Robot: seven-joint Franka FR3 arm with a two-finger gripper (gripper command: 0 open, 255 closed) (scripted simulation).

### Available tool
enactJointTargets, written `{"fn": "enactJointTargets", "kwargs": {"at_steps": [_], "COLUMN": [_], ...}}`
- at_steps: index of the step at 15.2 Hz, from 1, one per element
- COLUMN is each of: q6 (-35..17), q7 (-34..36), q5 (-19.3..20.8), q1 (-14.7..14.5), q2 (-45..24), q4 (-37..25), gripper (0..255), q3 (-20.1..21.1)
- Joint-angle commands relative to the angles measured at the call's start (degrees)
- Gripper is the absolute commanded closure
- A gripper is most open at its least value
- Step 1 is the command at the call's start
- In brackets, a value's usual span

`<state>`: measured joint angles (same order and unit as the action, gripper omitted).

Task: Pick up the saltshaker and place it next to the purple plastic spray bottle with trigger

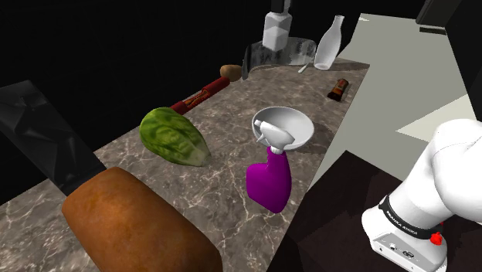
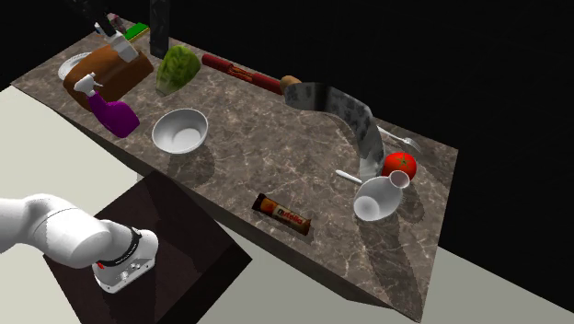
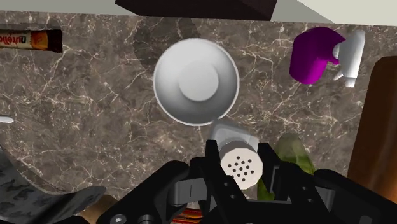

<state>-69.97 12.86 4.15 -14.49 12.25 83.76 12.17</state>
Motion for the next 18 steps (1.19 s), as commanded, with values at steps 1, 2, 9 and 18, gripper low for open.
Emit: {"fn": "enactJointTargets", "kwargs": {"at_steps": [1, 2, 9, 18], "q6": [0.86, 1.17, 4.34, -2.12], "q7": [3.67, 5.3, 17.17, 19.03], "q5": [-0.13, -0.11, 2.15, 0.94], "q1": [-1.17, -1.73, -6.99, -7.48], "q2": [-2.0, -3.01, -12.78, -10.65], "q4": [-2.52, -3.67, -14.98, -6.42], "gripper": [255, 255, 255, 255], "q3": [2.32, 3.39, 10.79, 11.18]}}
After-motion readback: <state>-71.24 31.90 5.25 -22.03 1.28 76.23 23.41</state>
